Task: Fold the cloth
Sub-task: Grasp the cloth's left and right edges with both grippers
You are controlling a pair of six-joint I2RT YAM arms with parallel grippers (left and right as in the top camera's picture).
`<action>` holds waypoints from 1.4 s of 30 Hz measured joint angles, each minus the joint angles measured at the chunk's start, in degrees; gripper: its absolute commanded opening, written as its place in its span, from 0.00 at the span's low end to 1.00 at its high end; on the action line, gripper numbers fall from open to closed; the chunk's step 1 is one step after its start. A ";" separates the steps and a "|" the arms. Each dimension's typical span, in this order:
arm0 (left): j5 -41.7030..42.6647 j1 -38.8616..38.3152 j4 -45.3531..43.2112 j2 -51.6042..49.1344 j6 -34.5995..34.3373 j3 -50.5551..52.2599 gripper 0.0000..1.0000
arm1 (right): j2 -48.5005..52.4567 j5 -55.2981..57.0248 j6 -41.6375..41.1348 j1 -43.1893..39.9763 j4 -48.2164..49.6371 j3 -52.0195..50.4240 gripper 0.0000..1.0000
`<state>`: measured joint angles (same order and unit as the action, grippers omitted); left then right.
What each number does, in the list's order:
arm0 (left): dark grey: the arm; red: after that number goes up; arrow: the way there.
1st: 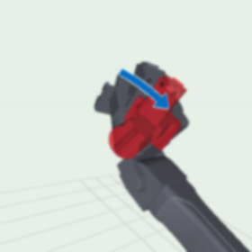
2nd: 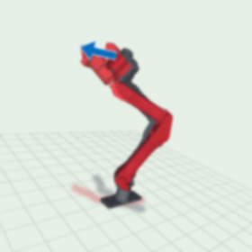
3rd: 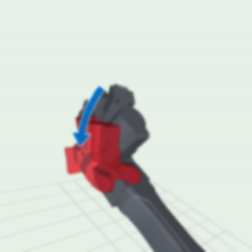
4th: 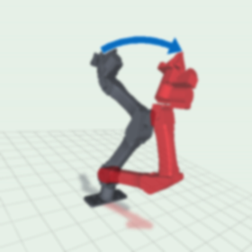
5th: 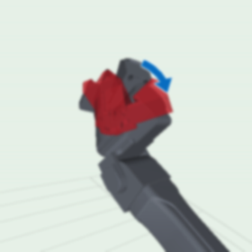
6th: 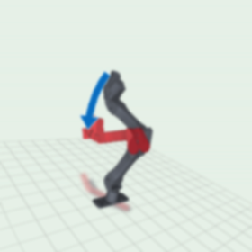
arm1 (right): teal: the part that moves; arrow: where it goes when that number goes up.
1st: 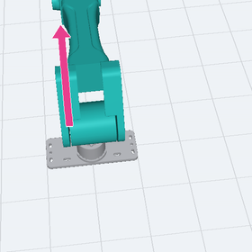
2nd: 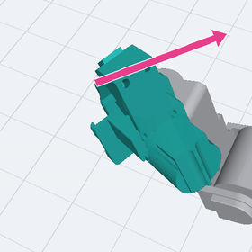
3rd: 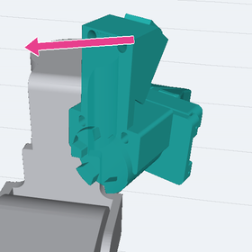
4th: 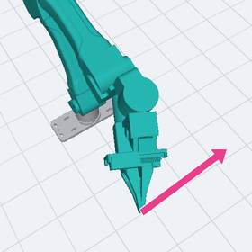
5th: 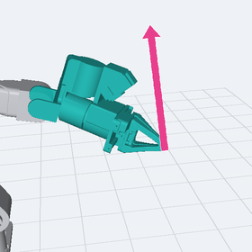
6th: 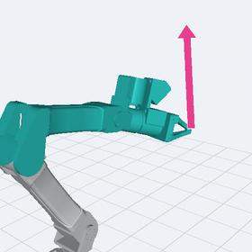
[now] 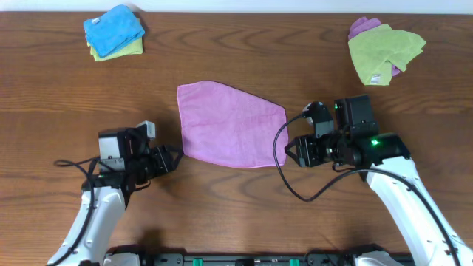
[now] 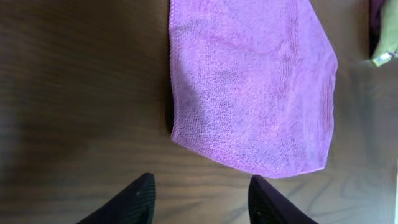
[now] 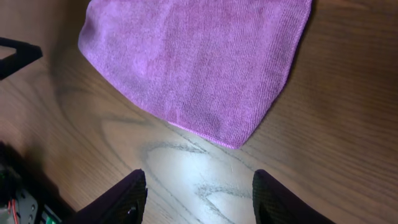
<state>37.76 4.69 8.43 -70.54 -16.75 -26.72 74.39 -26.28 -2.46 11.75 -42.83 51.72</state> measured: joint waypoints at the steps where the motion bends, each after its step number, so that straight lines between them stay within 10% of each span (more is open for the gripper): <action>1: 0.26 0.00 -1.57 -0.61 -0.26 0.04 0.55 | 0.00 -0.44 0.00 0.00 0.00 0.00 0.55; 4: 0.76 0.04 -7.06 -3.37 -0.68 0.00 0.55 | -0.04 -1.73 0.09 0.00 0.04 0.00 0.44; 8: 1.07 0.04 -13.09 -9.66 -1.46 0.02 0.58 | -0.07 -3.56 0.28 0.63 1.86 0.00 0.02; 42: 7.52 -6.40 -32.98 -24.92 -10.91 -0.31 0.63 | 22.75 -3.39 -2.16 8.37 21.46 0.09 0.02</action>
<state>45.28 -1.72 -24.56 -95.46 -27.66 -27.03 97.14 -29.67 -4.62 20.12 -21.37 51.81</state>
